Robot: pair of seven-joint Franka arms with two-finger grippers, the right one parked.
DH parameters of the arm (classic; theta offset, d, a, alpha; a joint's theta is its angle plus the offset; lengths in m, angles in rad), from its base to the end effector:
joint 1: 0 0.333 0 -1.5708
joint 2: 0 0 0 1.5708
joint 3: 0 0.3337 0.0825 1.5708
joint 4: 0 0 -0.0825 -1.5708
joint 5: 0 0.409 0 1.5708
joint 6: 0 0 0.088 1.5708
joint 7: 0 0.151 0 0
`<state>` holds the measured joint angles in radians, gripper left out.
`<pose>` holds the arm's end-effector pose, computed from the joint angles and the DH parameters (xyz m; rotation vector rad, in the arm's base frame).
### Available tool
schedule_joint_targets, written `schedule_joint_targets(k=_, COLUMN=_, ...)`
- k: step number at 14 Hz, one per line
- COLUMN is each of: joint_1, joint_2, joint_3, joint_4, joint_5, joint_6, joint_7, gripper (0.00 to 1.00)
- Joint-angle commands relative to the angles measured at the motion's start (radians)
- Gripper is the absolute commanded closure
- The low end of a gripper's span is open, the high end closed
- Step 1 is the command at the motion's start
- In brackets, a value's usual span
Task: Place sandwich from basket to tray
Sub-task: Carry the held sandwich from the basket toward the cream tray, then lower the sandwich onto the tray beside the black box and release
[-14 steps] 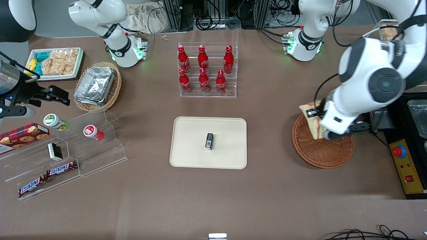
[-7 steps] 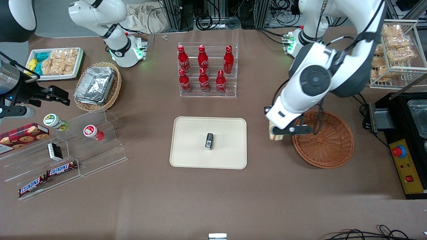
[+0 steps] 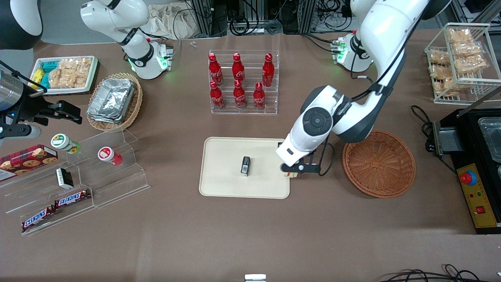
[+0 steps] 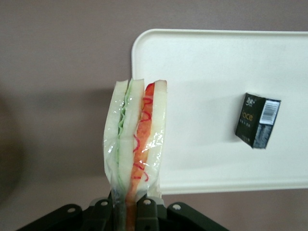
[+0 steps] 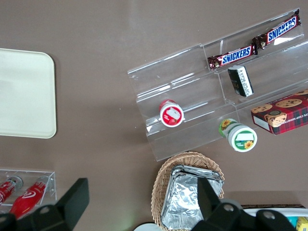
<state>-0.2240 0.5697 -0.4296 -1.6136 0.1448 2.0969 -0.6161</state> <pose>0.5884 -0.3970 0.2733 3.0728 -0.0862 -0.1343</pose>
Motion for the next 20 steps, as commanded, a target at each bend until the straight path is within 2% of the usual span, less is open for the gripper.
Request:
schedule_joint_targets(k=1, joint_1=-0.024, joint_2=0.079, joint_3=-0.005, joint_4=0.037, joint_5=0.056, joint_6=0.054, joint_7=-0.024, gripper=1.00)
schedule_joint_targets(k=4, joint_1=-0.029, joint_2=0.157, joint_3=-0.005, joint_4=0.038, joint_5=0.101, joint_6=0.142, joint_7=-0.027, gripper=1.00)
schedule_joint_targets(k=5, joint_1=-0.029, joint_2=0.168, joint_3=-0.003, joint_4=0.038, joint_5=0.099, joint_6=0.161, joint_7=-0.040, gripper=0.96)
schedule_joint_targets(k=6, joint_1=-0.029, joint_2=0.170, joint_3=-0.005, joint_4=0.038, joint_5=0.096, joint_6=0.163, joint_7=-0.066, gripper=0.66)
schedule_joint_targets(k=7, joint_1=-0.028, joint_2=0.168, joint_3=-0.005, joint_4=0.040, joint_5=0.098, joint_6=0.161, joint_7=-0.094, gripper=0.04)
schedule_joint_targets(k=8, joint_1=-0.026, joint_2=0.164, joint_3=-0.005, joint_4=0.044, joint_5=0.093, joint_6=0.155, joint_7=-0.105, gripper=0.00)
schedule_joint_targets(k=10, joint_1=-0.003, joint_2=0.151, joint_3=-0.005, joint_4=0.061, joint_5=0.082, joint_6=0.111, joint_7=-0.125, gripper=0.00)
schedule_joint_targets(k=14, joint_1=0.034, joint_2=0.090, joint_3=-0.005, joint_4=0.171, joint_5=0.030, joint_6=-0.182, joint_7=-0.108, gripper=0.00)
schedule_joint_targets(k=18, joint_1=0.107, joint_2=-0.002, joint_3=-0.008, joint_4=0.190, joint_5=-0.034, joint_6=-0.334, joint_7=0.010, gripper=0.00)
schedule_joint_targets(k=20, joint_1=0.164, joint_2=-0.040, joint_3=-0.008, joint_4=0.190, joint_5=-0.042, joint_6=-0.408, joint_7=0.087, gripper=0.00)
